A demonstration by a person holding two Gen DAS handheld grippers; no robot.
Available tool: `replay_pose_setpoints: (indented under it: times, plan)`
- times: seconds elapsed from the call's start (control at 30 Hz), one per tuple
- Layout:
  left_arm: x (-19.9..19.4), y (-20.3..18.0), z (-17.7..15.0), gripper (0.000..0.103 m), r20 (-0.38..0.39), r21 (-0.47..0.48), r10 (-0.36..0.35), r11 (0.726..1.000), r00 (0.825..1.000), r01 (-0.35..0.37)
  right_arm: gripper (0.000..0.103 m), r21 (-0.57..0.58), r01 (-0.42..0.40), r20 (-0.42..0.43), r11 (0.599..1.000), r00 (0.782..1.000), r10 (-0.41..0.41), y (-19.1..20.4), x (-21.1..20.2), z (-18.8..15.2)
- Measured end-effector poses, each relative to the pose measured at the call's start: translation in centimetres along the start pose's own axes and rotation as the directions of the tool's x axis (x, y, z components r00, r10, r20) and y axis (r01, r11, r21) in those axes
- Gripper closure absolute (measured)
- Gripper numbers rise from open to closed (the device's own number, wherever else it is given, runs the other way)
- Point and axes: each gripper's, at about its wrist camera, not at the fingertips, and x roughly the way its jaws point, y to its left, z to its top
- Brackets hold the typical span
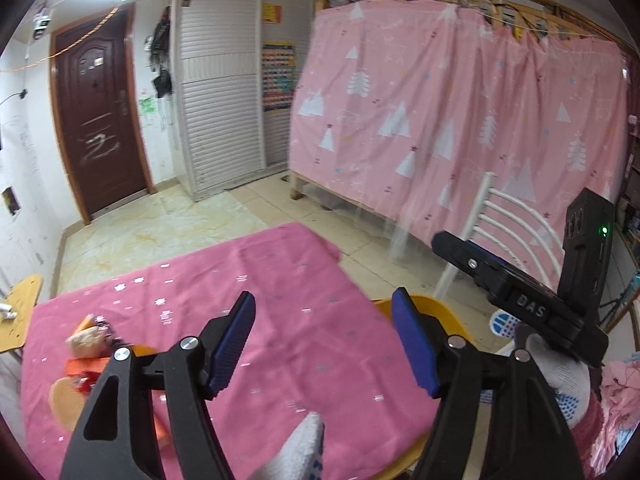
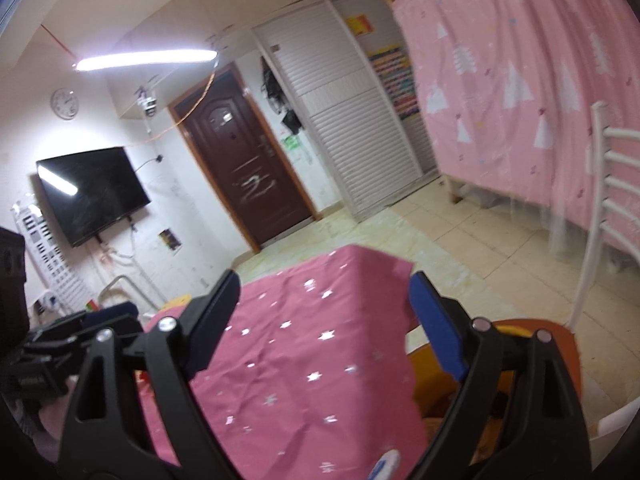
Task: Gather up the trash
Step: 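Open both tools over the yellow bin to drop the hat and tissue, then move both tools back over the table toward the remaining items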
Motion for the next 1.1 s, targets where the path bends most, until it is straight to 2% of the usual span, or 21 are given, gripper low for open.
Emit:
replay_pose_setpoints:
  times: [0.1, 0.27, 0.5, 0.6, 0.9, 1.1]
  plan:
    - [-0.5, 1.6, -0.4, 0.036, -0.002, -0.011, 0.028, 1.0, 1.0, -0.028, 0.019, 0.007, -0.055, -0.048, 0.998, 0.997, 0.055, 1.4, 1.5, -0.8]
    - [-1.8, 5.0, -1.2, 0.034, 0.011, -0.028, 0.099, 0.995, 0.995, -0.098, 0.019, -0.025, -0.102, -0.102, 0.994, 0.99, 0.099, 4.3, 3.5, -1.7]
    - [-3.0, 10.4, -2.8, 0.031, -0.005, -0.089, 0.174, 0.981, 0.985, -0.173, 0.019, -0.081, -0.161, -0.213, 0.984, 0.967, 0.141, 9.0, 7.3, -4.0]
    - [-3.6, 13.2, -3.7, 0.031, -0.021, -0.092, 0.232, 0.968, 0.972, -0.233, 0.019, -0.115, -0.173, -0.259, 0.978, 0.956, 0.139, 10.8, 8.5, -5.0]
    - [-5.1, 21.4, -5.7, 0.031, -0.077, -0.197, 0.325, 0.922, 0.943, -0.334, 0.019, -0.204, -0.203, -0.34, 0.958, 0.932, 0.125, 15.3, 10.6, -7.1]
    - [-4.9, 23.2, -7.8, 0.031, -0.117, -0.181, 0.367, 0.906, 0.923, -0.383, 0.019, -0.252, -0.236, -0.389, 0.938, 0.913, 0.125, 17.5, 11.7, -8.2]
